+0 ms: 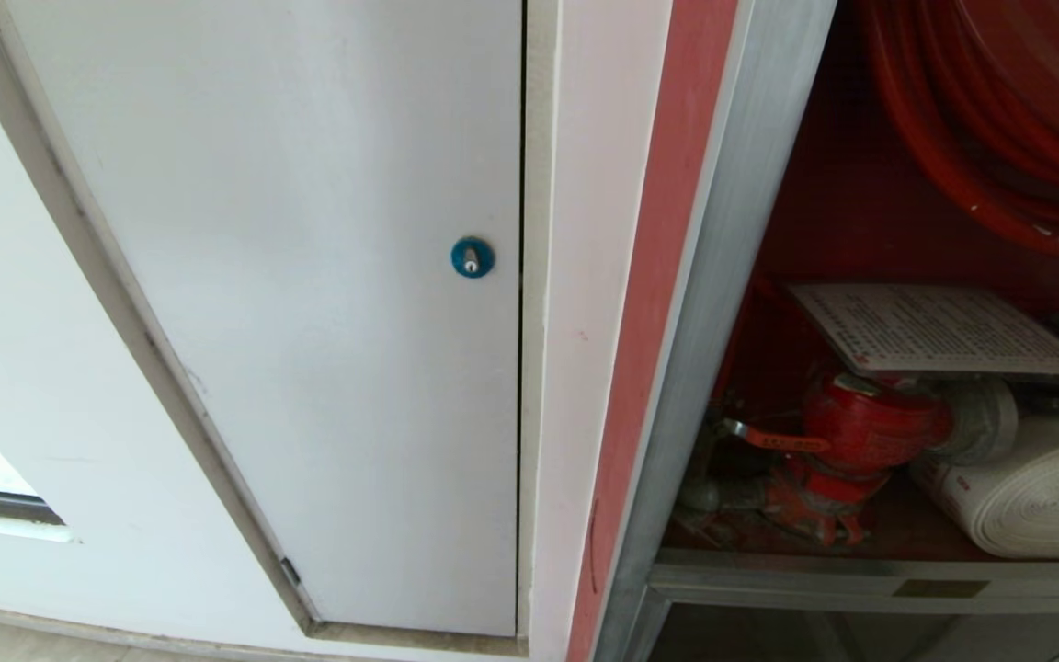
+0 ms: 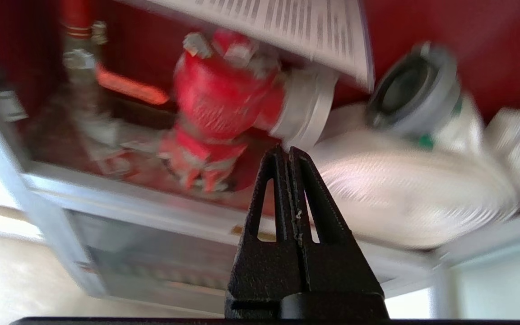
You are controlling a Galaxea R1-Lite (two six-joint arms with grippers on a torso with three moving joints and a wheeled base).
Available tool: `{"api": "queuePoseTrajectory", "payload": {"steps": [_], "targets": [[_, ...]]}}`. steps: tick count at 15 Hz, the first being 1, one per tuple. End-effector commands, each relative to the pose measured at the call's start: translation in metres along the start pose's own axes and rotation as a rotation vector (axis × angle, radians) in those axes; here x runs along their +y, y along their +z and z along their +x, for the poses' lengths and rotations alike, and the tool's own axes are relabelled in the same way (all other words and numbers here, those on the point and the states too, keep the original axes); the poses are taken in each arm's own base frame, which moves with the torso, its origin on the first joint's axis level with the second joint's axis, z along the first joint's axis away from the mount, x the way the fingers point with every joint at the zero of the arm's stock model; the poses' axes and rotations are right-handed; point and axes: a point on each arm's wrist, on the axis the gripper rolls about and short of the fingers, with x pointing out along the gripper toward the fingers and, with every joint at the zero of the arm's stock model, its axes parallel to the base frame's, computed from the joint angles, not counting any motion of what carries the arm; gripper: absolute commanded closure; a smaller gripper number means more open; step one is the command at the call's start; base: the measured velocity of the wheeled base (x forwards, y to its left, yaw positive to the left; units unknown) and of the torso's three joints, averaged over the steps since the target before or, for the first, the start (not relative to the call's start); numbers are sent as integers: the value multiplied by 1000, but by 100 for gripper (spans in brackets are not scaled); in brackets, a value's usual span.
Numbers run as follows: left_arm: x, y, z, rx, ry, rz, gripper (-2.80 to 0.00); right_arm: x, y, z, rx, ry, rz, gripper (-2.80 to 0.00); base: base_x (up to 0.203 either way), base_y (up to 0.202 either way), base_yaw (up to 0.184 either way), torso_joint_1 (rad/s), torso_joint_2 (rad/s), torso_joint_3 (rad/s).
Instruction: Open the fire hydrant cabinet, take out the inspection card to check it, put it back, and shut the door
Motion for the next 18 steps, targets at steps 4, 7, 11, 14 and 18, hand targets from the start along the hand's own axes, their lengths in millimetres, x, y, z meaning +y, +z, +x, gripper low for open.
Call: {"api": "queuePoseTrajectory", "payload": {"steps": [4,7,11,14,18], "targets": [[0,0,0,2,0,1,0,-5,7,37,142,-19,-314,0,0,0,0,0,0,0],[0,0,0,2,0,0,0,-7,2,44,218,-47,-514,0,0,0,0,0,0,0],[0,0,0,2,0,0,0,-15,3,44,269,-93,-757,0,0,0,0,0,0,0],[0,0,0,2,0,0,0,-15,4,40,259,-103,-821,0,0,0,0,0,0,0],[0,0,0,2,0,0,0,-20,15,41,246,-132,-832,0,0,0,0,0,0,0]]}}
